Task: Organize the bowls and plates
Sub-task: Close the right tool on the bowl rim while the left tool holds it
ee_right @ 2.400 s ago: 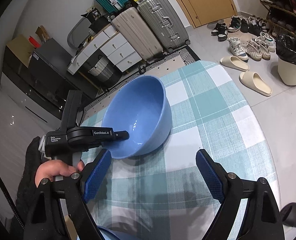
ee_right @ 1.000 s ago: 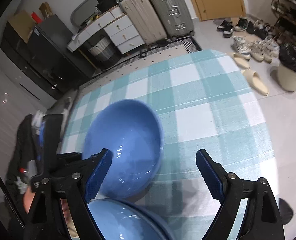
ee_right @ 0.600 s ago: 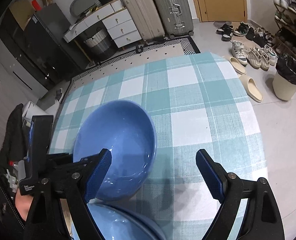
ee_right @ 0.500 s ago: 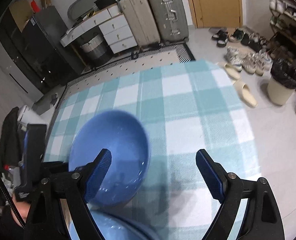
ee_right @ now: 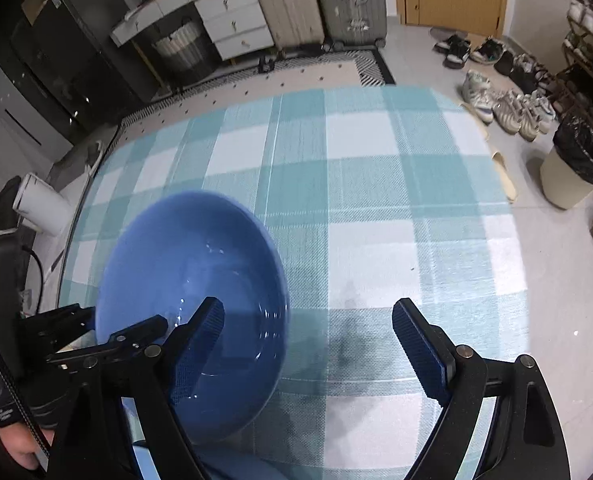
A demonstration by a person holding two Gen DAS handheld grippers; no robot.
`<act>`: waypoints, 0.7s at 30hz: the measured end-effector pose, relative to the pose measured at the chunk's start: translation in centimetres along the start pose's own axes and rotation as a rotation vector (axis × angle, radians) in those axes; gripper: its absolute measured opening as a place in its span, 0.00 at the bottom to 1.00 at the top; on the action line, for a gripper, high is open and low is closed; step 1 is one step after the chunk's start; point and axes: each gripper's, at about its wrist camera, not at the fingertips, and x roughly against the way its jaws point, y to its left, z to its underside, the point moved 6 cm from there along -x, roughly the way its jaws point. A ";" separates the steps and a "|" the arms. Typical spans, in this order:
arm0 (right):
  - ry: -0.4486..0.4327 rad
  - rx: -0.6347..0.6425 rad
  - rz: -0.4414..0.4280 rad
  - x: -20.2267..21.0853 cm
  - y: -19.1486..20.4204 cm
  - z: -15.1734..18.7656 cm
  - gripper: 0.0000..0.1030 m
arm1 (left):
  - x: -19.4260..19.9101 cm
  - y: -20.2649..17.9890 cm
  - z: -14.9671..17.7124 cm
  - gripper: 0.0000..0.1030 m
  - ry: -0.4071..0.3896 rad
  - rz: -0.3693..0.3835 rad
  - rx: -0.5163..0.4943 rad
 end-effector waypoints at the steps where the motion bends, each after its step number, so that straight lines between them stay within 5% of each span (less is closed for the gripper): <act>1: 0.015 0.009 0.002 -0.6 0.1 0.1 0.85 | -0.1 0.0 0.0 0.37 0.001 0.003 0.001; 12: 0.100 0.015 -0.039 -3.0 -0.1 0.5 0.57 | 0.2 -0.5 -0.3 0.31 -0.019 0.038 -0.024; 17: 0.131 0.010 -0.063 -3.6 -0.2 0.5 0.36 | 0.1 -0.4 -0.4 0.11 -0.032 0.037 -0.041; 21: 0.129 0.043 -0.069 -3.6 0.4 0.6 0.29 | 0.0 -0.3 -0.4 0.11 -0.023 0.072 -0.022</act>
